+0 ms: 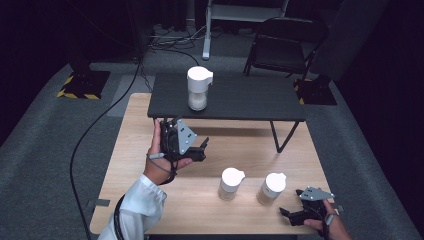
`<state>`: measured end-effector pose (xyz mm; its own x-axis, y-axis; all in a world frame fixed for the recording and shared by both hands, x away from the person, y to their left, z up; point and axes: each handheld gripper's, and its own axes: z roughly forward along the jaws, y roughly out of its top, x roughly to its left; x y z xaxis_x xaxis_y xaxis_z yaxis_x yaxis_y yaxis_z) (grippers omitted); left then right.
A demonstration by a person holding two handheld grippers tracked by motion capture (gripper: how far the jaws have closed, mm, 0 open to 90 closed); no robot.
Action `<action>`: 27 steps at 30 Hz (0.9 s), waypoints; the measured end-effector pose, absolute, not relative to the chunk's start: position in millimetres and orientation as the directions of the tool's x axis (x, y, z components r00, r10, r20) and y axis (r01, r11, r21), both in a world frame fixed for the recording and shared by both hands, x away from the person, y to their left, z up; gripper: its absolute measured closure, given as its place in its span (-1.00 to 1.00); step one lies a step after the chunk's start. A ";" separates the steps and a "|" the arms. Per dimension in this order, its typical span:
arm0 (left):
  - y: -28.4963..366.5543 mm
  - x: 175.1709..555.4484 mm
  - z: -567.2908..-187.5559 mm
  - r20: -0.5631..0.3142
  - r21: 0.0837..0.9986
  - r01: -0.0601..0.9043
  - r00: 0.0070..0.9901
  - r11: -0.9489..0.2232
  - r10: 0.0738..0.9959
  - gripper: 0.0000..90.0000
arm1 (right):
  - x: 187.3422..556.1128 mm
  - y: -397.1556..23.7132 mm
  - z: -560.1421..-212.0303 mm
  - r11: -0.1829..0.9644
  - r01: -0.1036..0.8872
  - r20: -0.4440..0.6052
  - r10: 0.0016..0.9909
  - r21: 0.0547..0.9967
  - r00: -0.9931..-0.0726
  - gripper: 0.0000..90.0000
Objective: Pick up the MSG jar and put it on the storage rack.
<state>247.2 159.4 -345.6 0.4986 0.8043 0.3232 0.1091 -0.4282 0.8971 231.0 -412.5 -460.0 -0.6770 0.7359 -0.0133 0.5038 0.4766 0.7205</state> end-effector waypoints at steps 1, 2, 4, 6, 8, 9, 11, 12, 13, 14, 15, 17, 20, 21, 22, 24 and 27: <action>159.9 245.8 -347.7 0.327 0.893 0.112 0.502 -0.435 0.801 -0.99 | 231.0 -412.5 -459.9 0.477 0.504 -0.013 0.736 0.720 -0.677 -1.00; 160.6 244.5 -349.8 0.328 0.890 0.116 0.506 -0.440 0.798 -0.99 | 231.0 -412.4 -459.9 0.476 0.504 -0.013 0.736 0.720 -0.676 -1.00; 162.3 241.3 -355.6 0.326 0.887 0.124 0.513 -0.444 0.794 -0.99 | 231.1 -412.4 -460.0 0.476 0.504 -0.014 0.737 0.721 -0.676 -1.00; 163.3 237.8 -362.2 0.334 0.879 0.130 0.520 -0.459 0.786 -0.99 | 231.1 -412.3 -460.0 0.475 0.505 -0.013 0.737 0.721 -0.675 -1.00; 164.1 233.8 -369.1 0.335 0.874 0.139 0.522 -0.466 0.784 -0.99 | 231.1 -412.3 -460.0 0.475 0.505 -0.013 0.737 0.721 -0.675 -1.00; 164.9 232.6 -371.8 0.336 0.870 0.144 0.527 -0.472 0.781 -0.99 | 231.1 -412.3 -460.0 0.476 0.505 -0.014 0.737 0.721 -0.675 -1.00; 164.5 229.5 -378.1 0.346 0.861 0.153 0.525 -0.486 0.778 -0.99 | 231.1 -412.3 -460.0 0.475 0.505 -0.013 0.737 0.721 -0.675 -1.00; 165.2 228.5 -381.1 0.347 0.858 0.155 0.528 -0.490 0.775 -0.99 | 231.1 -412.3 -460.0 0.476 0.505 -0.014 0.737 0.721 -0.675 -1.00; 165.5 227.4 -383.6 0.351 0.854 0.157 0.529 -0.496 0.773 -0.99 | 231.1 -412.3 -460.0 0.475 0.505 -0.013 0.737 0.721 -0.675 -1.00; 165.4 226.5 -385.5 0.359 0.848 0.160 0.530 -0.506 0.768 -0.99 | 231.1 -412.3 -460.0 0.475 0.505 -0.013 0.737 0.721 -0.675 -1.00; 165.5 225.5 -387.7 0.365 0.843 0.161 0.530 -0.513 0.766 -0.99 | 231.1 -412.3 -460.0 0.475 0.505 -0.013 0.737 0.721 -0.675 -1.00; 166.0 224.0 -392.0 0.366 0.838 0.169 0.533 -0.520 0.763 -0.99 | 231.1 -412.3 -460.0 0.476 0.505 -0.014 0.737 0.721 -0.675 -1.00; 166.4 221.8 -397.7 0.374 0.825 0.179 0.538 -0.536 0.756 -0.99 | 231.1 -412.3 -460.0 0.475 0.505 -0.013 0.737 0.720 -0.675 -1.00; 166.7 221.1 -399.7 0.374 0.823 0.183 0.540 -0.538 0.754 -0.99 | 231.1 -412.3 -460.0 0.475 0.505 -0.013 0.737 0.721 -0.675 -1.00; 167.4 220.7 -401.6 0.373 0.820 0.186 0.544 -0.541 0.752 -0.99 | 231.1 -412.3 -460.0 0.475 0.505 -0.013 0.737 0.721 -0.675 -1.00; 167.4 219.5 -406.2 0.375 0.811 0.197 0.546 -0.550 0.749 -0.99 | 231.1 -412.3 -460.0 0.476 0.505 -0.014 0.737 0.721 -0.675 -1.00; 168.2 219.5 -411.2 0.373 0.802 0.210 0.554 -0.559 0.744 -0.98 | 231.1 -412.3 -460.0 0.475 0.505 -0.014 0.737 0.721 -0.675 -1.00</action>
<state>219.5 168.2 -411.2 0.5544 0.7442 0.3726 0.2105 -0.5585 0.8023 231.1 -412.3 -460.0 -0.6753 0.7374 -0.0135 0.5047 0.4754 0.7206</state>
